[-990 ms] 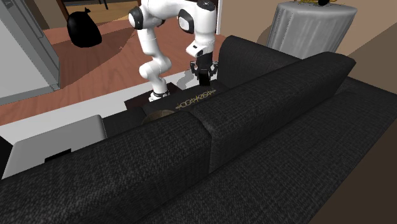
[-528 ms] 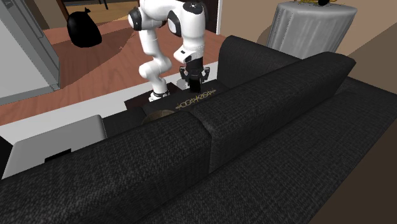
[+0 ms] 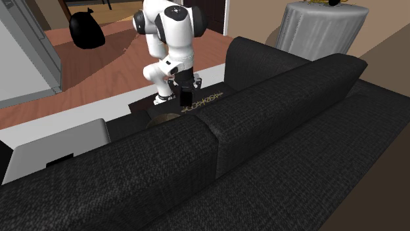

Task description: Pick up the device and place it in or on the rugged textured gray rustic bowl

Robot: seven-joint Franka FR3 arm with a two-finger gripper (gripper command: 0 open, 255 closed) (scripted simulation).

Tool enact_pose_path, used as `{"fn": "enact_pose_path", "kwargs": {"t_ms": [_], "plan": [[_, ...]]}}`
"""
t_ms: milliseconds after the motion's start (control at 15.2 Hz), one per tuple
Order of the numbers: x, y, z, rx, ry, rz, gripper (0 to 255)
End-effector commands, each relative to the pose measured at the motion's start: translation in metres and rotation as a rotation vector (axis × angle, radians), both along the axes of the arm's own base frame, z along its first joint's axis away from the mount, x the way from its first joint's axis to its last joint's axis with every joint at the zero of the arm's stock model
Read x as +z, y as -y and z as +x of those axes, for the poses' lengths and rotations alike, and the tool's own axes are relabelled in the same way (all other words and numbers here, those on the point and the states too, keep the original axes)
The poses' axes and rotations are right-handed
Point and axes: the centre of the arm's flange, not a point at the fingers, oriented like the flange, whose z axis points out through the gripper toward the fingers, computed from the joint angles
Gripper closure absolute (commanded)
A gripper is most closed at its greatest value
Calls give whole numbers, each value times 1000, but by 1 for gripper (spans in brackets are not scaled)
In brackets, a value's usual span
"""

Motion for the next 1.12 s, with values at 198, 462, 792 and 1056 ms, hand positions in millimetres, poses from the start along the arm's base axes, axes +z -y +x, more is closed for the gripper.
{"fn": "enact_pose_path", "kwargs": {"t_ms": [198,462,792,1056], "plan": [[-2,68,12,2,0,0,255],[-3,120,21,2,0,0,255],[-24,134,24,2,0,0,255],[-45,134,24,2,0,0,255]]}}
